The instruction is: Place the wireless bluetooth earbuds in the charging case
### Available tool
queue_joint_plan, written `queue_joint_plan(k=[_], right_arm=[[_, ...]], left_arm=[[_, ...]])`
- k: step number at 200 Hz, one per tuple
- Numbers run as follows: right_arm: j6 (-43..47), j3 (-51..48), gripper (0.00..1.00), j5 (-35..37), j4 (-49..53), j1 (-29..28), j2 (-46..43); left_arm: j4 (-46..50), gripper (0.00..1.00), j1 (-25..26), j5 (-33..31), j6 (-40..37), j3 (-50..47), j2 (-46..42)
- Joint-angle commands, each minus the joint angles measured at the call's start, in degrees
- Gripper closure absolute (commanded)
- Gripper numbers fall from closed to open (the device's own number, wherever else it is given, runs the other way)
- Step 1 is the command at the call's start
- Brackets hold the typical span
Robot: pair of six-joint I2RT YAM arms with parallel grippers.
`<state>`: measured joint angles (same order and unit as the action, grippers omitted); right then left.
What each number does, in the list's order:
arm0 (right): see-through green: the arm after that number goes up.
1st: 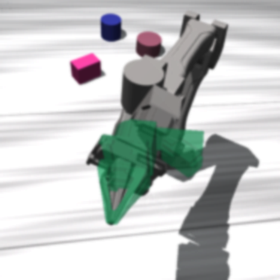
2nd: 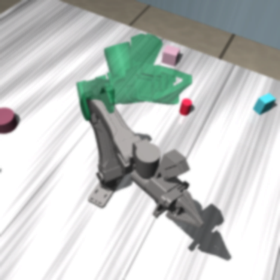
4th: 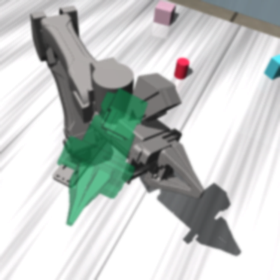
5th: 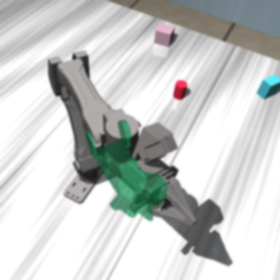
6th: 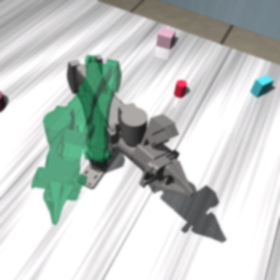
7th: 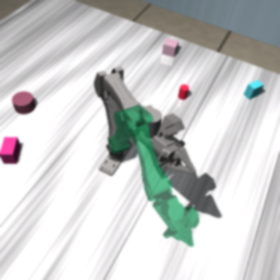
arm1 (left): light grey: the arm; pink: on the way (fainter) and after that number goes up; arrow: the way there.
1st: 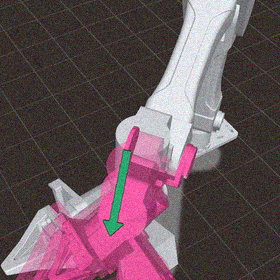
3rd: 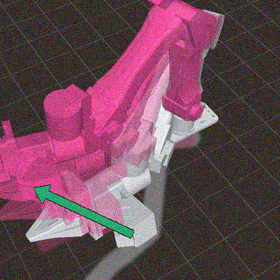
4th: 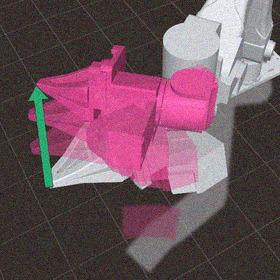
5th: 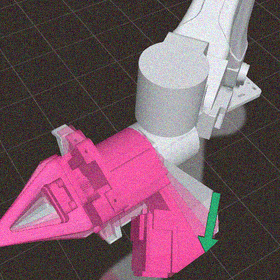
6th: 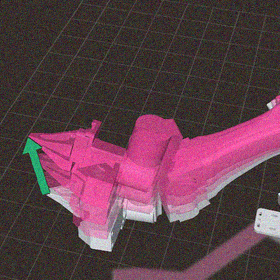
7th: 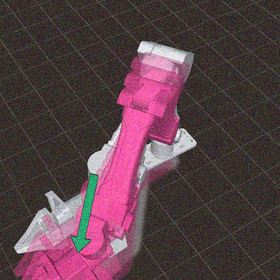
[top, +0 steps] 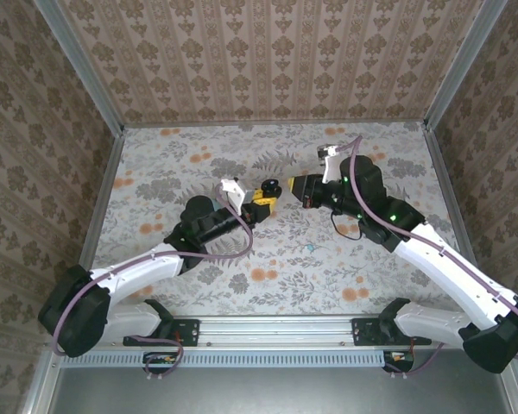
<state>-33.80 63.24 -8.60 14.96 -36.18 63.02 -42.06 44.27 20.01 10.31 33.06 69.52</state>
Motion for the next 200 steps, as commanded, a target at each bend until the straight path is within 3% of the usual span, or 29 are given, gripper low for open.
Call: queue_joint_plan(k=[1, 118, 200], right_arm=[[-1.2, -0.7, 0.88, 0.7, -4.9, -1.9, -0.5], [-2.4, -3.7, 0.88, 12.0, -13.8, -9.2, 1.5], [-1.9, -2.3, 0.88, 13.4, -15.1, -10.5, 4.5]], left_arm=[[-3.2, 1.0, 0.6, -0.9, 1.1, 2.2, 0.1], [2.1, 1.0, 2.3, -7.2, 0.1, 2.4, -5.1], [5.8, 1.0, 3.4, -9.6, -0.5, 2.5, -7.7]])
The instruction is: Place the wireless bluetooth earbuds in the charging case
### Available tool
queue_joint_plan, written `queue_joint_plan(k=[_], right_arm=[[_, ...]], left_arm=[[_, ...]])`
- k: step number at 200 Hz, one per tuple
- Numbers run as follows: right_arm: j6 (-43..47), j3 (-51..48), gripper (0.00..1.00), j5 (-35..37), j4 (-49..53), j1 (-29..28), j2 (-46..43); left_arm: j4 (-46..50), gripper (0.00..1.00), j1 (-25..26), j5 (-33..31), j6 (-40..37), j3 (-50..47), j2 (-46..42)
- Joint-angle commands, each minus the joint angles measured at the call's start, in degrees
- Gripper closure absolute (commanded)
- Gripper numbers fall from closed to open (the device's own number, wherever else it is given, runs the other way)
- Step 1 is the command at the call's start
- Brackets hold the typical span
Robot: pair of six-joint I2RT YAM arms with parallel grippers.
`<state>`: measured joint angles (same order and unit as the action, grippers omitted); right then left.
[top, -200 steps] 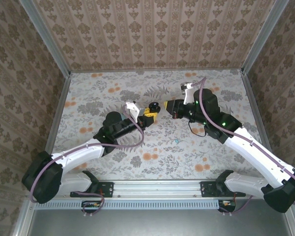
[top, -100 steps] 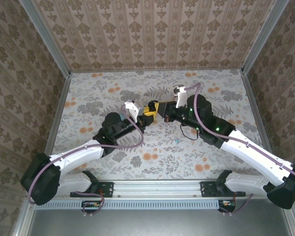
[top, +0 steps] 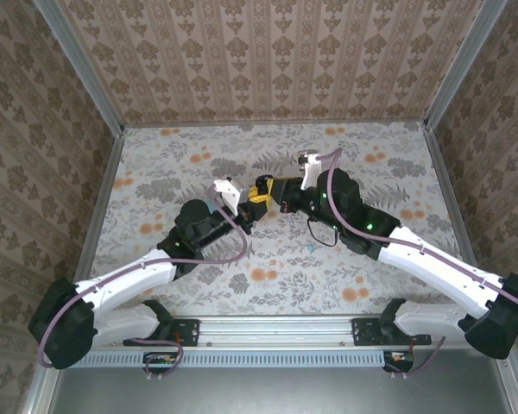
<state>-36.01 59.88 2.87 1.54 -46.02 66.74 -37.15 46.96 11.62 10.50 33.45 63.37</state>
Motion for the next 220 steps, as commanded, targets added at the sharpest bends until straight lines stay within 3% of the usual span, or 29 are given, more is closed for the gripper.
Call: queue_joint_plan(k=[1, 220], right_arm=[[0.3, 1.0, 0.88, 2.0, -1.8, -0.7, 0.8], [2.0, -1.8, 0.88, 6.4, -8.2, -2.6, 2.9]], left_arm=[[0.9, 1.0, 0.7, -1.2, -0.7, 2.1, -1.6], [2.2, 1.0, 1.0, -3.7, 0.0, 1.7, -4.3]])
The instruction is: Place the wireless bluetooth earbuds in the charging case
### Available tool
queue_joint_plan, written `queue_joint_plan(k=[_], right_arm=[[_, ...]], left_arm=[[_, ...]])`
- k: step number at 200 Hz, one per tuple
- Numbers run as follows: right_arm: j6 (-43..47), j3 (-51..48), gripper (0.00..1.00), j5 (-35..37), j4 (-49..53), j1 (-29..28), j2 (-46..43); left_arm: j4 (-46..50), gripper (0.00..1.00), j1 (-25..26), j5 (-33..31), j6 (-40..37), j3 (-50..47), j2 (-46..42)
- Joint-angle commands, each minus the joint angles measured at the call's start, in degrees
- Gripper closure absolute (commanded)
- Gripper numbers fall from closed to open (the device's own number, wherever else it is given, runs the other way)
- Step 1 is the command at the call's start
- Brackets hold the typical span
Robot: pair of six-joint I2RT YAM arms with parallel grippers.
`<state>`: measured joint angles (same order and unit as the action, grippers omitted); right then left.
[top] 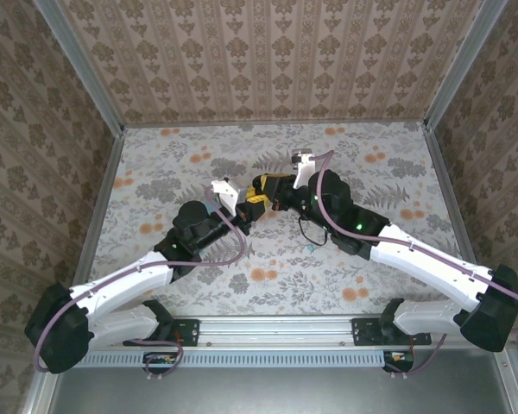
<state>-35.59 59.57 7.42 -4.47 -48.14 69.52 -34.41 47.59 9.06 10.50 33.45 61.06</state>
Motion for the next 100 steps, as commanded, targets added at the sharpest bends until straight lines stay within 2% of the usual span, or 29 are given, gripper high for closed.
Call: queue_joint_plan(k=[1, 100], right_arm=[[1.6, -1.6, 0.88, 1.9, -2.2, -0.5, 0.1], [1.6, -5.5, 0.88, 0.9, -4.0, -1.1, -1.5]], left_arm=[[-0.5, 1.0, 0.3, -1.2, 0.0, 1.7, -2.0], [-0.1, 1.0, 0.3, -4.6, 1.0, 2.2, -1.9]])
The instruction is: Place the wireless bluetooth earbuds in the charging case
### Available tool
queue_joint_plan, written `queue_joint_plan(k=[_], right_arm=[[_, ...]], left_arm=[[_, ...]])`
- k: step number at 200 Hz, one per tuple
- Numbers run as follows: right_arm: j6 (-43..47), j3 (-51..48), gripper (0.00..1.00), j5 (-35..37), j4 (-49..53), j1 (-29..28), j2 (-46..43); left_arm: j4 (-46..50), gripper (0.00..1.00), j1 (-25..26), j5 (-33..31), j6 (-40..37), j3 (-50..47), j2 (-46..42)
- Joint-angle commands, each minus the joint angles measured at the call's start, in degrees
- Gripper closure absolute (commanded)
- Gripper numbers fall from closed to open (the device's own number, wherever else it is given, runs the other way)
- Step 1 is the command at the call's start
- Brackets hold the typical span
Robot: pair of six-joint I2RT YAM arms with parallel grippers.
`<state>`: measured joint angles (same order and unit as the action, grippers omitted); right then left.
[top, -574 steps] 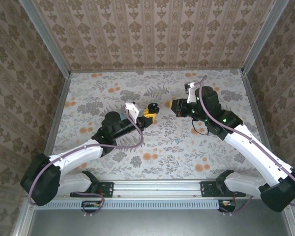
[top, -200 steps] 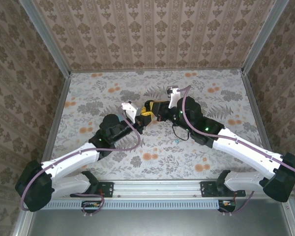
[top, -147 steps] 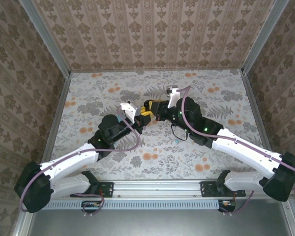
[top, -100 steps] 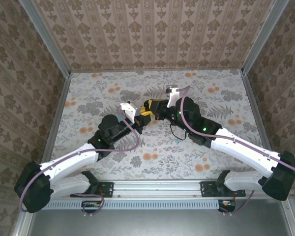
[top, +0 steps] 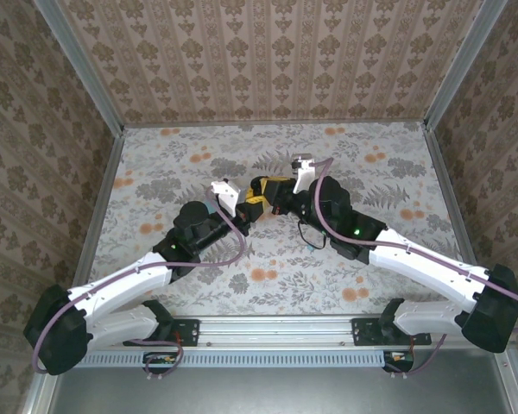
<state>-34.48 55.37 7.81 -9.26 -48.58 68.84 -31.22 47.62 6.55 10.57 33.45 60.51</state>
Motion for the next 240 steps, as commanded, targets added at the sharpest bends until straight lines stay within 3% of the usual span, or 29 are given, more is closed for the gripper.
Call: queue_joint_plan(k=[1, 240], right_arm=[[0.5, -1.3, 0.88, 0.5, 0.8, -0.7, -0.9], [0.3, -1.2, 0.88, -0.9, -0.5, -1.0, 2.7]], left_arm=[[-3.3, 1.0, 0.2, -2.1, 0.9, 2.2, -1.4], [-4.0, 1.0, 0.3, -2.4, 1.5, 2.4, -0.9]])
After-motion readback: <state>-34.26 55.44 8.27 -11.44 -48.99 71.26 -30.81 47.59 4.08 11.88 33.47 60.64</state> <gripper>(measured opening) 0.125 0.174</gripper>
